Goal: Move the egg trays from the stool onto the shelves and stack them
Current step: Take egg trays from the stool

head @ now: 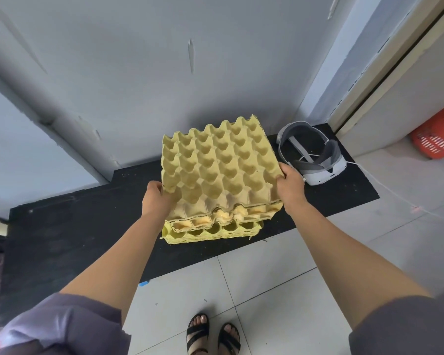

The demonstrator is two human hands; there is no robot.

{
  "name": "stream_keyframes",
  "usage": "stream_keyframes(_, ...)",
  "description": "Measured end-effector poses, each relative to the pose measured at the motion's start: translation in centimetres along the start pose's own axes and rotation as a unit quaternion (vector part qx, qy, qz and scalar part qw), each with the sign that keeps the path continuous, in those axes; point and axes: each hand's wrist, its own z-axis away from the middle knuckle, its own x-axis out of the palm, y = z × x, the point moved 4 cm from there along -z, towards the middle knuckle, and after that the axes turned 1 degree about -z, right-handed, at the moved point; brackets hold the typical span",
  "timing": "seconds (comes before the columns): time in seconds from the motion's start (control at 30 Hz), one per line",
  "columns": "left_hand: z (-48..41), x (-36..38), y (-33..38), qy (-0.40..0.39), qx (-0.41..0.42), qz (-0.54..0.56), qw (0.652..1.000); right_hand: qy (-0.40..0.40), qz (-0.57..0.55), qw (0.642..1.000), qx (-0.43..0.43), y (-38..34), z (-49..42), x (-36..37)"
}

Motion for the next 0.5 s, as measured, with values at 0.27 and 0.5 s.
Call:
stream_keyframes(0.27,1.6,-3.1,4.4,0.022,-0.014,0.008,1.0,0.015,0.021,1.0,-0.014,-4.2,2.4,-3.4)
stream_keyframes(0.5,5.5,-7.3,9.8,0.044,0.061,-0.023,0.997,0.036,0.098,0.992,-0.066,-9.2,6.1,-7.0)
